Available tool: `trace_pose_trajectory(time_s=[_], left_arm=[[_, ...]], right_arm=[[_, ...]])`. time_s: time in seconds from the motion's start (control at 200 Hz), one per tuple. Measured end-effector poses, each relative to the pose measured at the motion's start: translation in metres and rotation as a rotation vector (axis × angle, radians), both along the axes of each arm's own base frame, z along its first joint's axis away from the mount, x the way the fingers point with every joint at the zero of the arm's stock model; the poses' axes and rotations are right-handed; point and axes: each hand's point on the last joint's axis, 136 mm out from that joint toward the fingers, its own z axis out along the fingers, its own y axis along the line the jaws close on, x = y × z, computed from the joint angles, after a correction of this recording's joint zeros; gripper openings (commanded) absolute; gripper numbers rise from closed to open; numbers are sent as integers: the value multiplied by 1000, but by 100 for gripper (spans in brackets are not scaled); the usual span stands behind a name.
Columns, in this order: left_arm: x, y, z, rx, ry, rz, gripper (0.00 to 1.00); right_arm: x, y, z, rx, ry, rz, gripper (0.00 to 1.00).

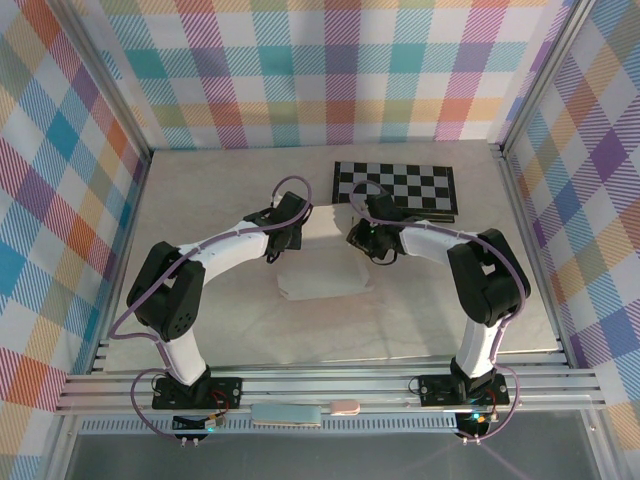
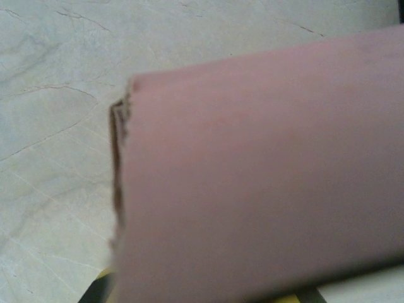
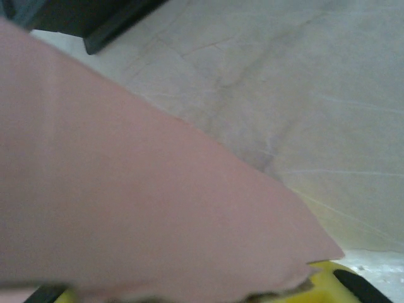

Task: Fold the paper box

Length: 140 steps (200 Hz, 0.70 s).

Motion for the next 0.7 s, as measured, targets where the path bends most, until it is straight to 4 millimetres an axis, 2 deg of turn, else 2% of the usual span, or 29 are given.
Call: trace_pose_trajectory(time_s=[0.13,0.525,0.7], left_arm=[[0,0,0,0,0,0,0],[0,0,0,0,0,1,0],[1,3,-1,-18,14,9,0]], right_arm=[[5,8,2,23,-12,14,33],[2,19,-1,42,3,45,32],[-1,21,5,38,-9,92,43]])
